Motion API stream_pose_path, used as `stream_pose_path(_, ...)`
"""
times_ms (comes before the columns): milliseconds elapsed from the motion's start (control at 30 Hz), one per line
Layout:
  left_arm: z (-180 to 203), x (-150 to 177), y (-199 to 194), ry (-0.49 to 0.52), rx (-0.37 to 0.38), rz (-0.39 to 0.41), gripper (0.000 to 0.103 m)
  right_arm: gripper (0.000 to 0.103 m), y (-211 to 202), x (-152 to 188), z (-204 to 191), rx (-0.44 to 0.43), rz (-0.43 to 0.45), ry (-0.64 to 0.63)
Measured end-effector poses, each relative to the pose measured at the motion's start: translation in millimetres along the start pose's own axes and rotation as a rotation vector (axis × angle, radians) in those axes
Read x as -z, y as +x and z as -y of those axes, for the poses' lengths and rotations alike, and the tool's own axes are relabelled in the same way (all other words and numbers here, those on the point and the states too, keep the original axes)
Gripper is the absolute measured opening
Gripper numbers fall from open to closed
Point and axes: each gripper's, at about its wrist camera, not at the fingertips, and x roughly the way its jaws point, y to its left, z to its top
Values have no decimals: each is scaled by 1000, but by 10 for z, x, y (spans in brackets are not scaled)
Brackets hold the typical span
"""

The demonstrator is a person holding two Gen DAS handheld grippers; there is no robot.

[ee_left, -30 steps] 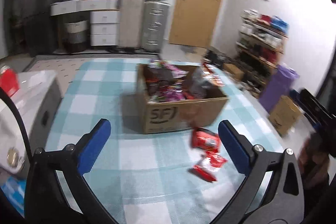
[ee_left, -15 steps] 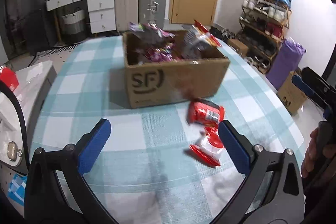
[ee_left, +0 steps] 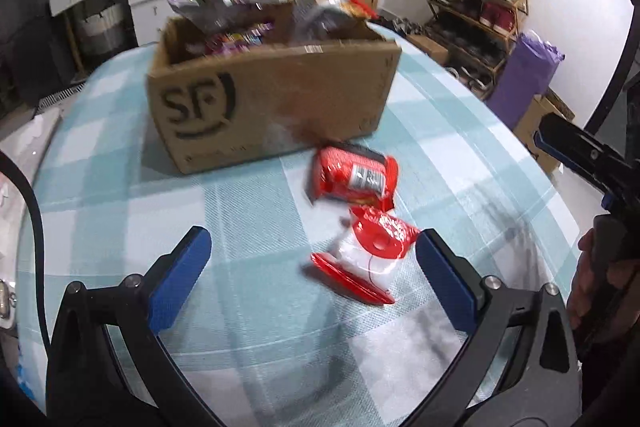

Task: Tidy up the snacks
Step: 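Move both grippers back toward the two red packs on the table, then grasp the red balloon-gum pack with the left gripper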

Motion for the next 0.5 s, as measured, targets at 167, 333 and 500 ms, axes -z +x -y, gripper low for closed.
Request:
stream_pose_path(167,142,13,282,36,28,-51,102,103,68,105,90,3,-25,4)
stream_pose_path(333,273,-16,560,71,37,-89,102,103,115,155,170,0,-36,23)
stream_pose_path(500,297,-63,801,61,53,-121,96,103,132,170,212,-4,-42,29)
